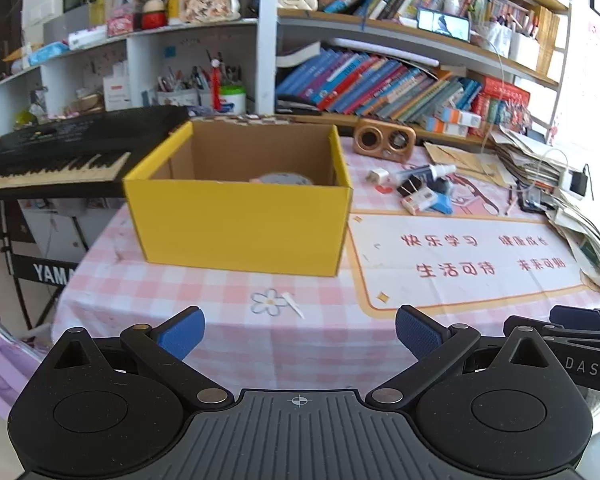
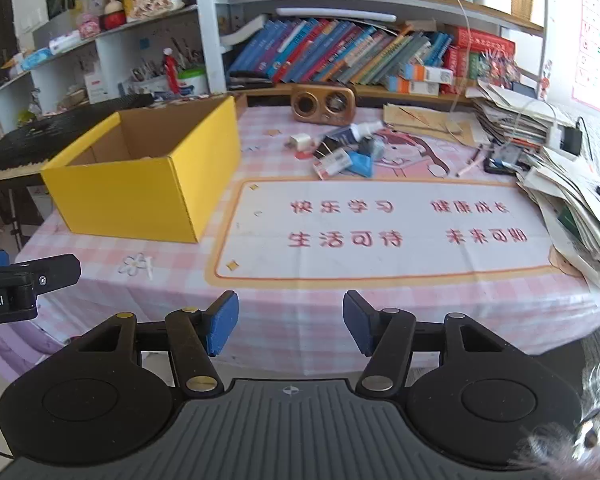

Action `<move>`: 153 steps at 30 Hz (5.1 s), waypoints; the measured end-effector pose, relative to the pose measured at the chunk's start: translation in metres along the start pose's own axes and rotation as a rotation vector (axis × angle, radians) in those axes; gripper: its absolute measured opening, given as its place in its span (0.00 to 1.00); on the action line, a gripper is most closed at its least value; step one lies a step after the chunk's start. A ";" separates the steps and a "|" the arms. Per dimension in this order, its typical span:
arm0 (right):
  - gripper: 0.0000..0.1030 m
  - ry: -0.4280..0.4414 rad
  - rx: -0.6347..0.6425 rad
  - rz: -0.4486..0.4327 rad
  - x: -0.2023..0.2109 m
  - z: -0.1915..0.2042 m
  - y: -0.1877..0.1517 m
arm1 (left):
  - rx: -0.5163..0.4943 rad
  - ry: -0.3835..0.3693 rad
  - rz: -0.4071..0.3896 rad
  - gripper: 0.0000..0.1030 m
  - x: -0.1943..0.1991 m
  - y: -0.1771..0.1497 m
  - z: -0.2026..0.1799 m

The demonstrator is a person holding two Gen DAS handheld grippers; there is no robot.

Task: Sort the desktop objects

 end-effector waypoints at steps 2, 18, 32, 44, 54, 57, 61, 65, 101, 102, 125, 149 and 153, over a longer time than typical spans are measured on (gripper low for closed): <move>0.56 -0.013 -0.012 0.005 0.000 -0.006 -0.002 | -0.011 -0.015 0.007 1.00 -0.003 0.000 -0.006; 0.63 -0.092 -0.075 0.035 -0.010 -0.061 0.003 | -0.088 -0.112 0.047 1.00 -0.035 0.014 -0.065; 0.66 -0.126 -0.096 0.078 -0.035 -0.115 0.020 | -0.120 -0.169 0.092 1.00 -0.075 0.030 -0.118; 0.66 -0.129 -0.106 0.098 -0.061 -0.159 0.039 | -0.115 -0.183 0.118 1.00 -0.110 0.046 -0.156; 0.66 -0.072 -0.079 0.110 -0.096 -0.185 0.063 | -0.086 -0.134 0.135 1.00 -0.139 0.058 -0.171; 0.66 -0.053 -0.067 0.110 -0.107 -0.190 0.071 | -0.075 -0.119 0.133 1.00 -0.146 0.063 -0.173; 0.66 -0.028 -0.047 0.092 -0.123 -0.194 0.084 | -0.063 -0.096 0.122 0.99 -0.158 0.072 -0.175; 0.64 -0.003 -0.036 0.067 -0.139 -0.198 0.098 | -0.055 -0.075 0.107 0.98 -0.171 0.081 -0.175; 0.56 0.089 0.035 0.075 -0.231 -0.201 0.154 | 0.206 -0.051 0.150 0.56 -0.312 0.124 -0.171; 0.56 0.093 0.036 0.078 -0.232 -0.200 0.154 | 0.211 -0.056 0.151 0.56 -0.311 0.124 -0.170; 0.50 0.254 0.261 0.069 -0.305 -0.118 0.162 | 0.282 -0.021 0.087 0.55 -0.202 0.115 -0.120; 0.30 0.227 0.148 0.074 -0.225 -0.155 0.139 | 0.270 -0.105 0.014 0.55 -0.161 0.105 -0.142; 0.29 0.210 0.151 0.069 -0.212 -0.158 0.132 | 0.282 -0.120 0.005 0.55 -0.155 0.101 -0.142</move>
Point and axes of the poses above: each gripper's, at about its wrist camera, not at the fingertips, and x roughly against the way its jaws point, z to its left, y to its top, the point moved 3 cm from there along -x, roughly the way its jaws point, and after that the axes turned 2 degrees about -x, right-handed, at the moved point
